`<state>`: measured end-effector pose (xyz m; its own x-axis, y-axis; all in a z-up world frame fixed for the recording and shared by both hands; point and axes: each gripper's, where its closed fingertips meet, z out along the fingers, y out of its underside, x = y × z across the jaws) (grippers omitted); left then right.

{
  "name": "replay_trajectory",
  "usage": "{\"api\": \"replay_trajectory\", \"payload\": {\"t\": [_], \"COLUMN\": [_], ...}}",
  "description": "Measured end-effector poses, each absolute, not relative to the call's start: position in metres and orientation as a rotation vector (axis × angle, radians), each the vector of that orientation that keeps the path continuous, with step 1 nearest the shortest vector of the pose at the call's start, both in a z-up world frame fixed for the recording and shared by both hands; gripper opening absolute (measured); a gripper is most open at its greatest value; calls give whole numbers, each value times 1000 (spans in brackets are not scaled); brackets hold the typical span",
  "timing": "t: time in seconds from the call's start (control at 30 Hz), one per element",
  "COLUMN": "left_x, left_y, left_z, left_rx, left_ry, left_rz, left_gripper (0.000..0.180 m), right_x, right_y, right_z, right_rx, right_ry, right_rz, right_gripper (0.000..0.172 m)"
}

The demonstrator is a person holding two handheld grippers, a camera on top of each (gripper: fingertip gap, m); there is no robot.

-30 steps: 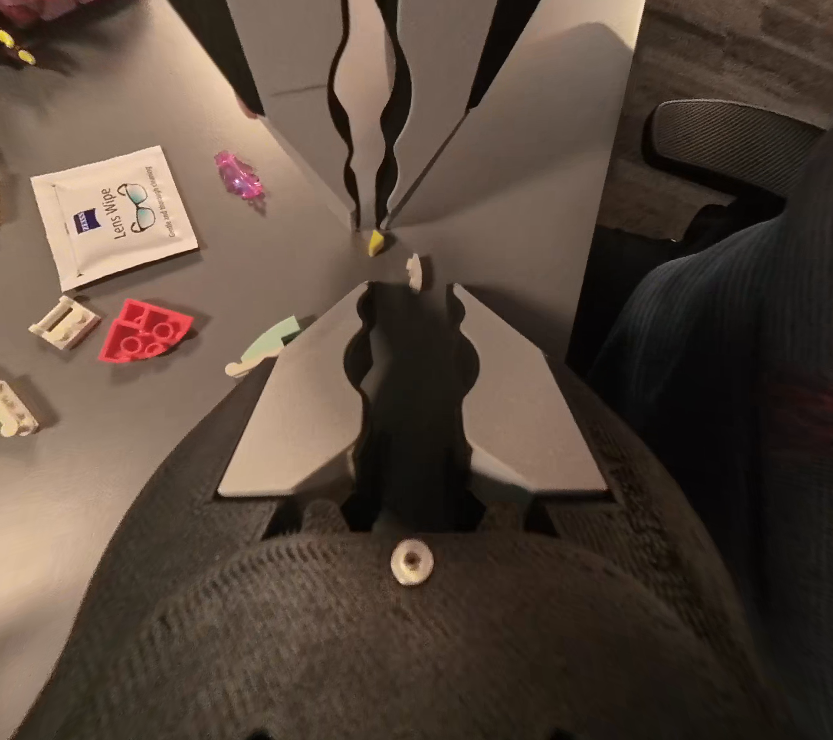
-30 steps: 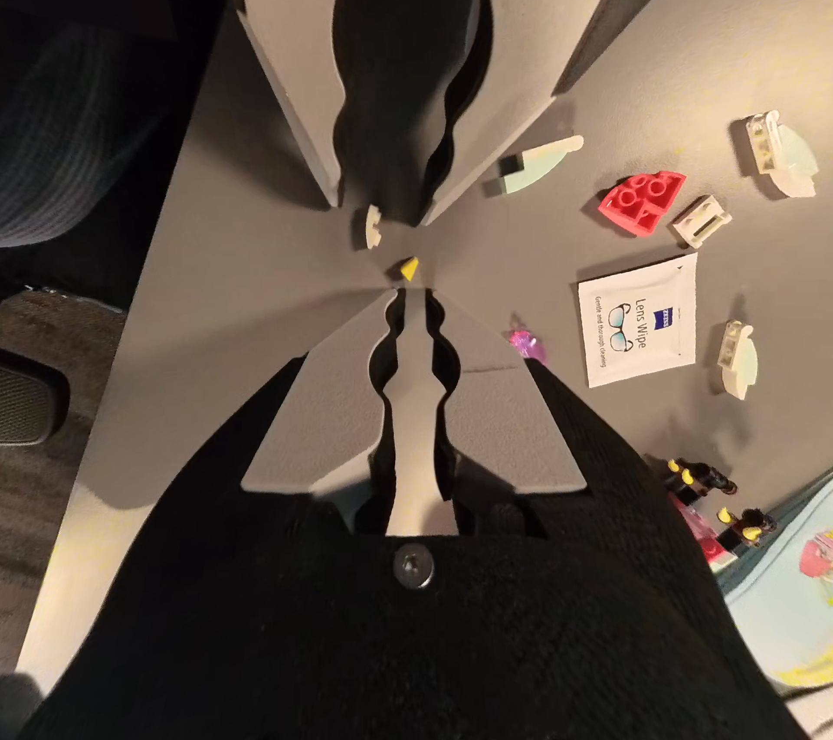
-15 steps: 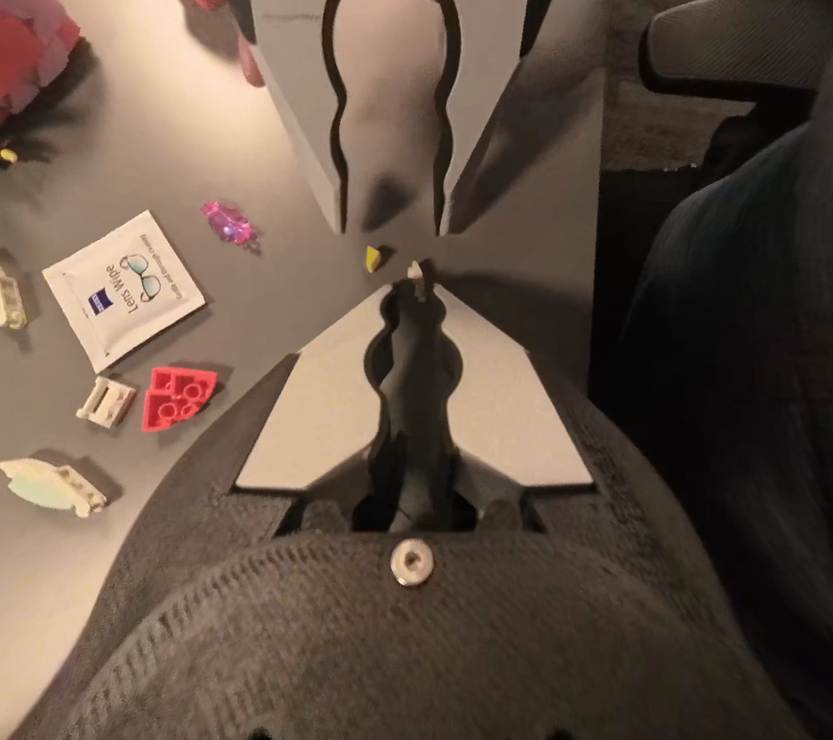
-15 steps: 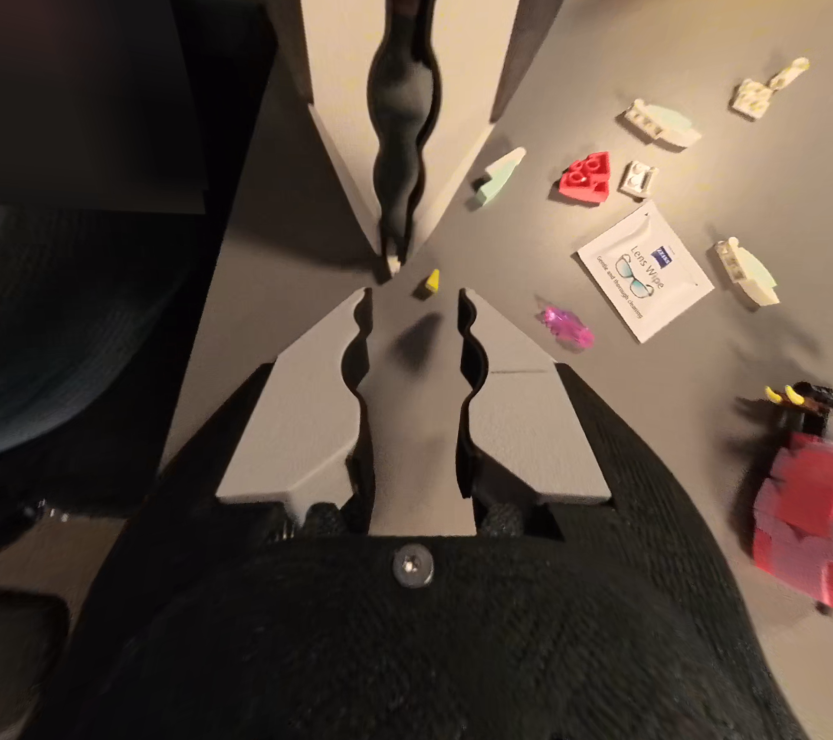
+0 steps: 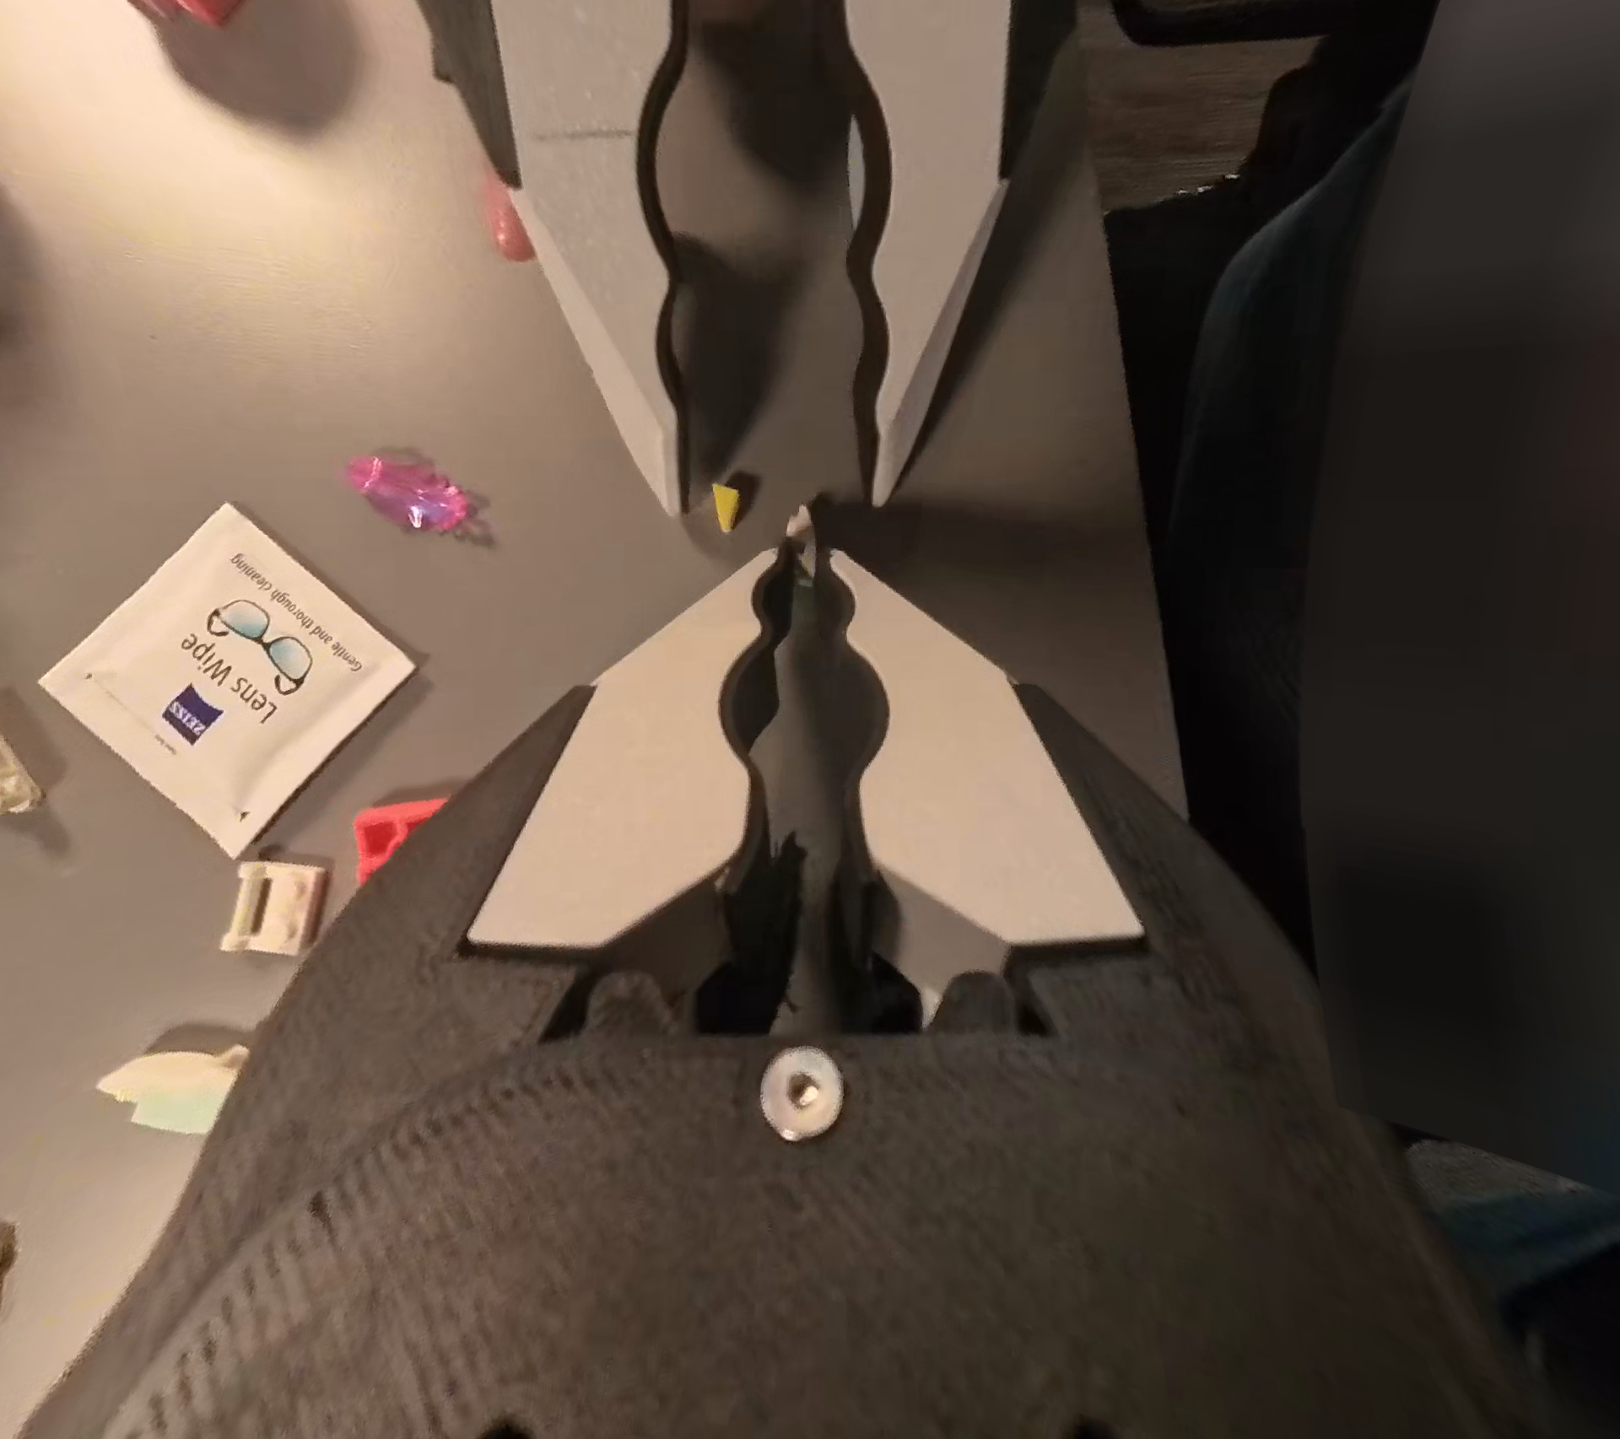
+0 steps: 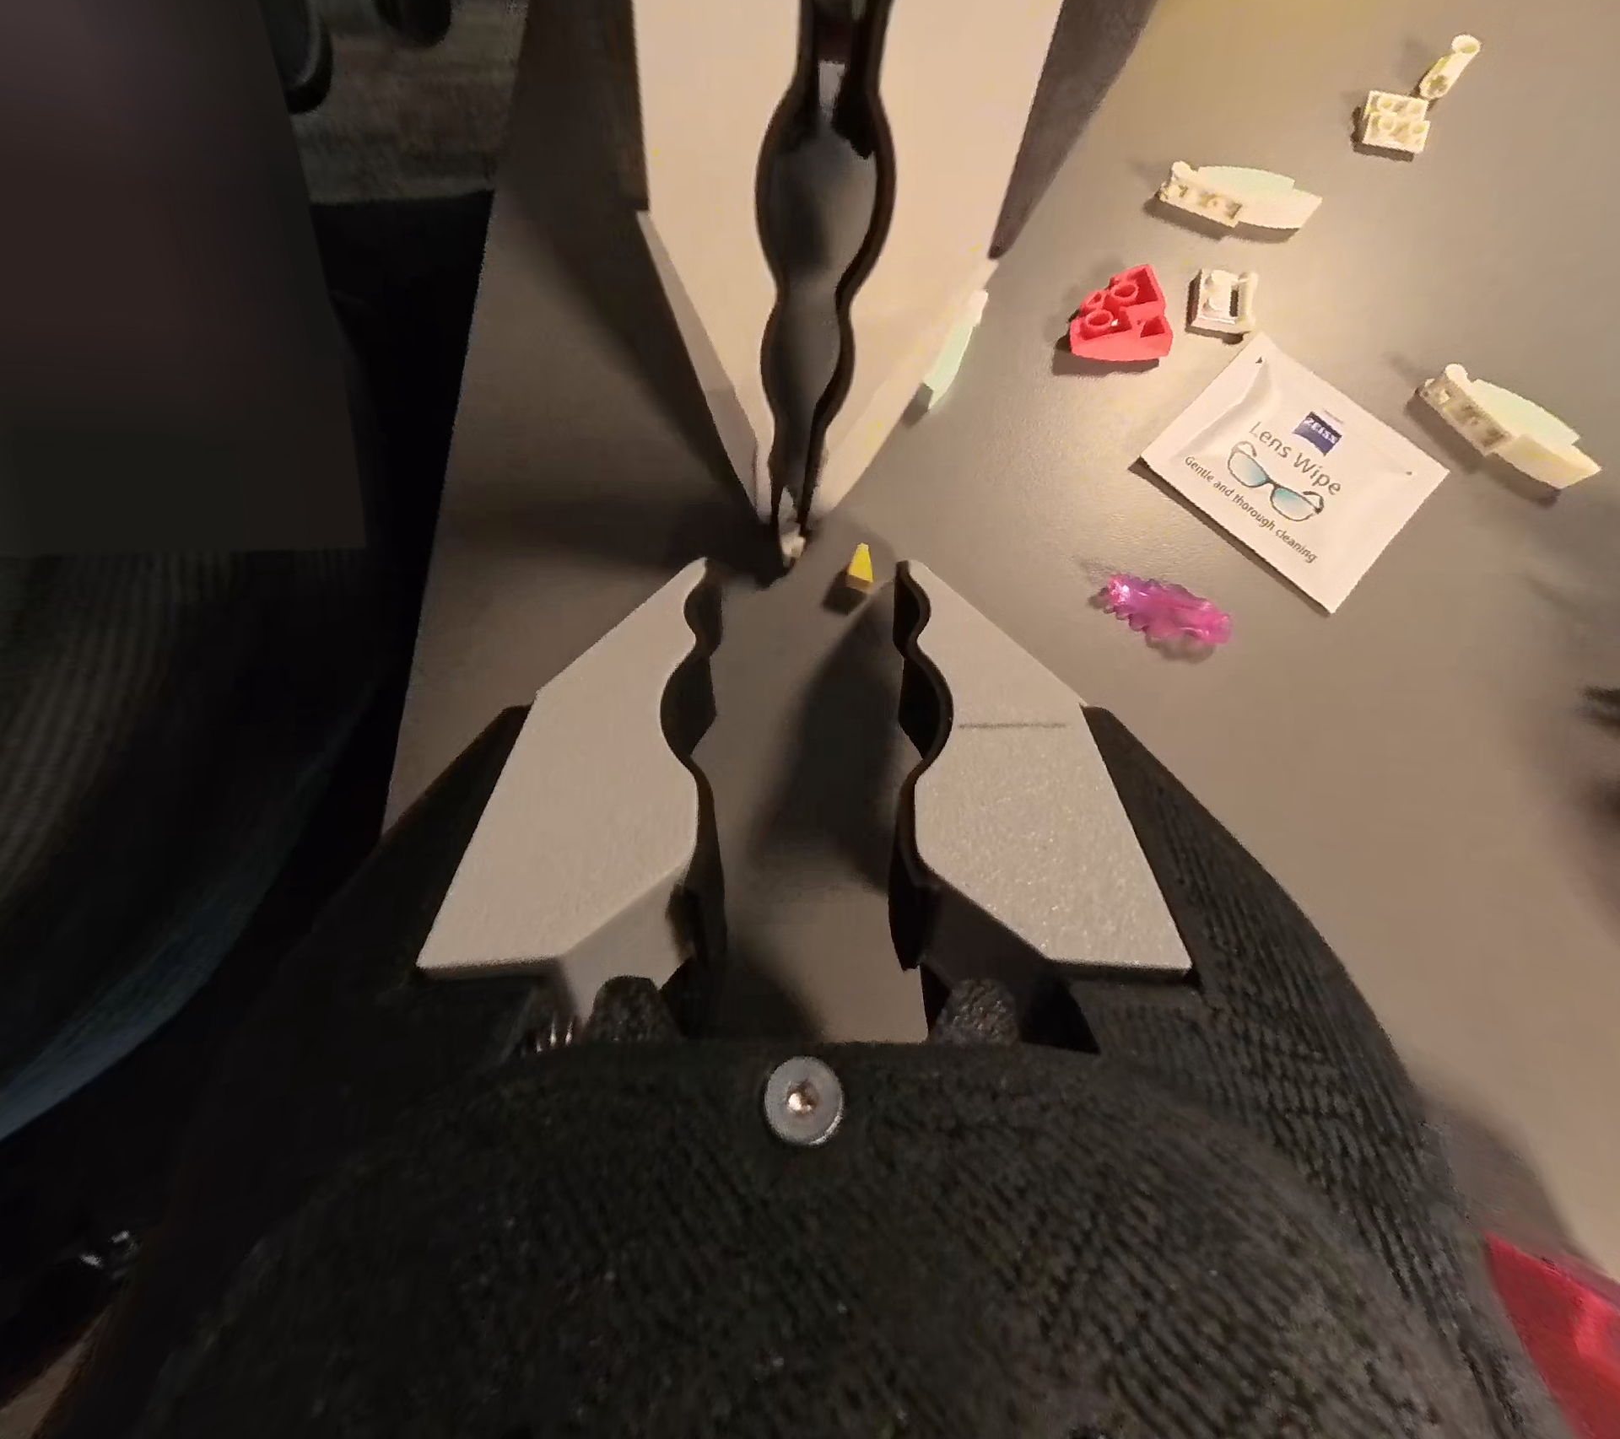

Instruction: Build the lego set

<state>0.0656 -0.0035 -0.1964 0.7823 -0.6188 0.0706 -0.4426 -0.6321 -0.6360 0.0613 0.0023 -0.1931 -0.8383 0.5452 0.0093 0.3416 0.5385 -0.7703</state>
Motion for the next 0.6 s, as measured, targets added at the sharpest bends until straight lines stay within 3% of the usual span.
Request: {"api": "replay_trajectory", "payload": {"t": [0.6], "left_x": [57], "left_y": [4], "left_z": [-196], "left_rx": [-2373], "left_ry": [895], "left_rz": [-395], "left_gripper": [5], "right_x": [60], "right_y": [3], "right_z": [-193], "right_rx": [-776], "right_ry": [-2499], "right_rz": [1184], "right_gripper": [27]}}
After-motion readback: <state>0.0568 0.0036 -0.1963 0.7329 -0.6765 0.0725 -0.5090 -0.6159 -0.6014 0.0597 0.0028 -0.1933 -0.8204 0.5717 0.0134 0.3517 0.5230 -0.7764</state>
